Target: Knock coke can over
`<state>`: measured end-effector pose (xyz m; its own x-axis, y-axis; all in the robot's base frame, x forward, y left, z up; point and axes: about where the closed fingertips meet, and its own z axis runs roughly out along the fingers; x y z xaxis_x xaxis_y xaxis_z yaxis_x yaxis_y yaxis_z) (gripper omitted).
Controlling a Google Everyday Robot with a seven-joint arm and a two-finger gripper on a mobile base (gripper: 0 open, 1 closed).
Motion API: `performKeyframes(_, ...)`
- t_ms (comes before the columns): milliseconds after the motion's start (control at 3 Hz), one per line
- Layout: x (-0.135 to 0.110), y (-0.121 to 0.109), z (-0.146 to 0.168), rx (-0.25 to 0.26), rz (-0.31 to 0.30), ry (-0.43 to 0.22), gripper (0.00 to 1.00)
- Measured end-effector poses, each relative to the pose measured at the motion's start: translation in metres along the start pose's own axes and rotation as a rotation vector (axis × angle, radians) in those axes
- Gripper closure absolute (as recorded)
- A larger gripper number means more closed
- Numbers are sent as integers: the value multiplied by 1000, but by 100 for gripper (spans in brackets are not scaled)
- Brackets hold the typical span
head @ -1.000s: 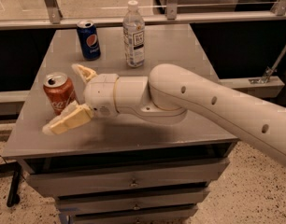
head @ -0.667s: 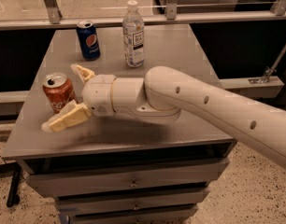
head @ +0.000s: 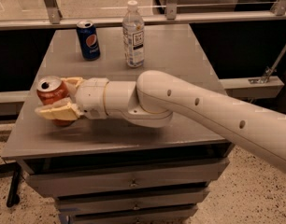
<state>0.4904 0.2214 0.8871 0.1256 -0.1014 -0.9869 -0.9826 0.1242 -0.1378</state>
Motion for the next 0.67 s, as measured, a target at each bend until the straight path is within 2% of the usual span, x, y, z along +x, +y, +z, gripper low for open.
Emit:
performKeyframes(333, 4, 3, -5, 1, 8, 18, 64)
performKeyframes(667, -1, -1, -21, -12, 2, 71, 88)
